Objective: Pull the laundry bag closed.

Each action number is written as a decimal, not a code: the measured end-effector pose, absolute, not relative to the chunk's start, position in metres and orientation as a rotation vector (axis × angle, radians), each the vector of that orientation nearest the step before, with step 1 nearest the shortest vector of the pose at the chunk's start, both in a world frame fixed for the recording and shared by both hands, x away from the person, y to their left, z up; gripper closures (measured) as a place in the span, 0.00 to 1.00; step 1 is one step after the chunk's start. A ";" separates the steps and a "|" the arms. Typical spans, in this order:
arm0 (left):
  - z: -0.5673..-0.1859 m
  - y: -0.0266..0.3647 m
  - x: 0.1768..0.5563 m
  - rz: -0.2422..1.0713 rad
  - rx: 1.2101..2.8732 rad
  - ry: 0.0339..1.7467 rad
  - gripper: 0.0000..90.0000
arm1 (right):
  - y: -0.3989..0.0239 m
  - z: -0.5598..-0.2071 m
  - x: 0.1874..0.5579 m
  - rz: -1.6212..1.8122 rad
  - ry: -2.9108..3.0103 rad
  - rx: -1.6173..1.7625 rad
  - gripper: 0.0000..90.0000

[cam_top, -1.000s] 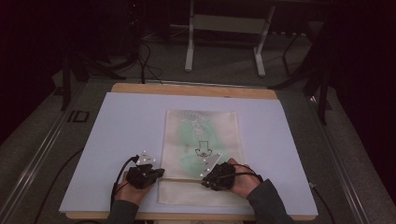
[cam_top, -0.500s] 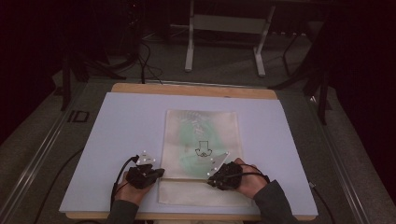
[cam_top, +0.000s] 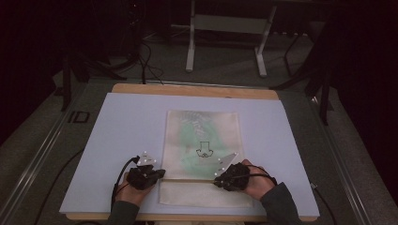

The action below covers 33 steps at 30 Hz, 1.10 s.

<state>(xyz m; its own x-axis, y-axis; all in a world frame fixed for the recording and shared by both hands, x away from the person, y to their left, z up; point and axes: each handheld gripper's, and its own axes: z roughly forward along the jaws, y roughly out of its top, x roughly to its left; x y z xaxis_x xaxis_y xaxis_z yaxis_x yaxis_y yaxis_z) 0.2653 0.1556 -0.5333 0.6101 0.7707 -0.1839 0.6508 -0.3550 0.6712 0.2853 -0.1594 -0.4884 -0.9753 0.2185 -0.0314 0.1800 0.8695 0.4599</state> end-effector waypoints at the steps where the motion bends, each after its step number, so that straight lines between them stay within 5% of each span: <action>1: -0.533 0.156 0.265 0.211 2.106 1.115 0.99 | -0.160 -0.489 0.285 0.717 2.960 0.318 0.91; 33: -0.533 0.155 0.265 0.212 2.102 1.116 0.99 | -0.189 -0.485 0.283 0.716 2.955 0.384 0.91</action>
